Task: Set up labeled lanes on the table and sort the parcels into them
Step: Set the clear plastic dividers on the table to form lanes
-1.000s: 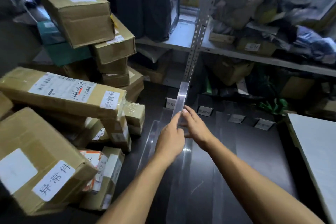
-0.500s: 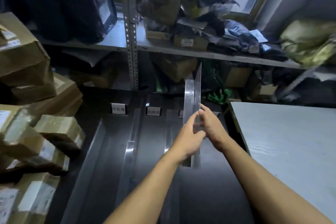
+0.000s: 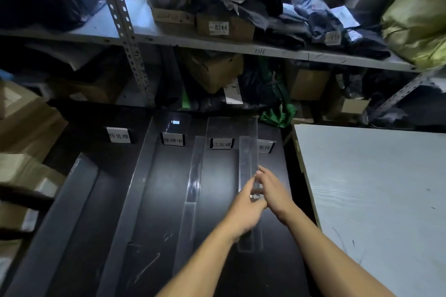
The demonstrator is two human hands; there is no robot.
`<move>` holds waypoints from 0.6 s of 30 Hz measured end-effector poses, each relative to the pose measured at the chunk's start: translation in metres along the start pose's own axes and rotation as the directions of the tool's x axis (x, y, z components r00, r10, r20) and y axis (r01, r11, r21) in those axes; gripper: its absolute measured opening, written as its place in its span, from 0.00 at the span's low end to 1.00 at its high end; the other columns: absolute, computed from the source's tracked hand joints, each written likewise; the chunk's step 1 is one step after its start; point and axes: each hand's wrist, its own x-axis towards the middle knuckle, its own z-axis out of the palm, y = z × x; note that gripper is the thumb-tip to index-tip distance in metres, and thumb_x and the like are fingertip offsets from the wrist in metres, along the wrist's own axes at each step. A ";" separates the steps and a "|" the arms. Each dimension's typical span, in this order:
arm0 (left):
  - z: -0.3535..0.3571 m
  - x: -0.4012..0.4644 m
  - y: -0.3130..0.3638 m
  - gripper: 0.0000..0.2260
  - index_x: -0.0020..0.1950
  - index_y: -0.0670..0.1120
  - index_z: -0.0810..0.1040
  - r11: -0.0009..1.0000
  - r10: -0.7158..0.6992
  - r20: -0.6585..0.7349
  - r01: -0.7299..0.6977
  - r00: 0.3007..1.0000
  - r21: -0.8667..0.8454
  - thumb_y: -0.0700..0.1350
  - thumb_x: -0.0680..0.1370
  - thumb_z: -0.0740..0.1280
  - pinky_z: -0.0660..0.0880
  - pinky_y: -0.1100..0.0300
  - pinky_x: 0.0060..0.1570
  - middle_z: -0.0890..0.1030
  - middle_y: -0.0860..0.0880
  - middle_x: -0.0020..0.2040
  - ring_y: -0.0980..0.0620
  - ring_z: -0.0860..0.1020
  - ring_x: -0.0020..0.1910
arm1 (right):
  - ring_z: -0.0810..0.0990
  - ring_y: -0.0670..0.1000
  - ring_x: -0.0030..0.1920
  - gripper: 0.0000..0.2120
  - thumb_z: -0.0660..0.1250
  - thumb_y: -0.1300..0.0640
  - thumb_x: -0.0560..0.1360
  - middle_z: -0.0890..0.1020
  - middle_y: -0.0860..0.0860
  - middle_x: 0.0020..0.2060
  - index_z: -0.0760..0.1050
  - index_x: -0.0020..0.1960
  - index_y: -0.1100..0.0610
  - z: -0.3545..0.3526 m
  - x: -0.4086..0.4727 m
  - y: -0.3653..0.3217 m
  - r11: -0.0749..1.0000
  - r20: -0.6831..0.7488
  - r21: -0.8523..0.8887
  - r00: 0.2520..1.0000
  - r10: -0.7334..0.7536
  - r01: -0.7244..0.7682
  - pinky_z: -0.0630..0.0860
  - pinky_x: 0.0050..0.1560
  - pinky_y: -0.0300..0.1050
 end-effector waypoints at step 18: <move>0.013 0.048 -0.037 0.32 0.76 0.63 0.61 0.996 -0.086 0.003 0.086 0.996 0.036 0.39 0.76 0.63 0.75 0.66 0.46 0.77 0.58 0.60 0.58 0.79 0.53 | 0.76 0.48 0.61 0.21 0.54 0.51 0.81 0.74 0.46 0.64 0.66 0.74 0.47 -0.003 0.044 0.042 0.997 0.051 -0.028 0.996 0.070 -0.068 0.72 0.66 0.47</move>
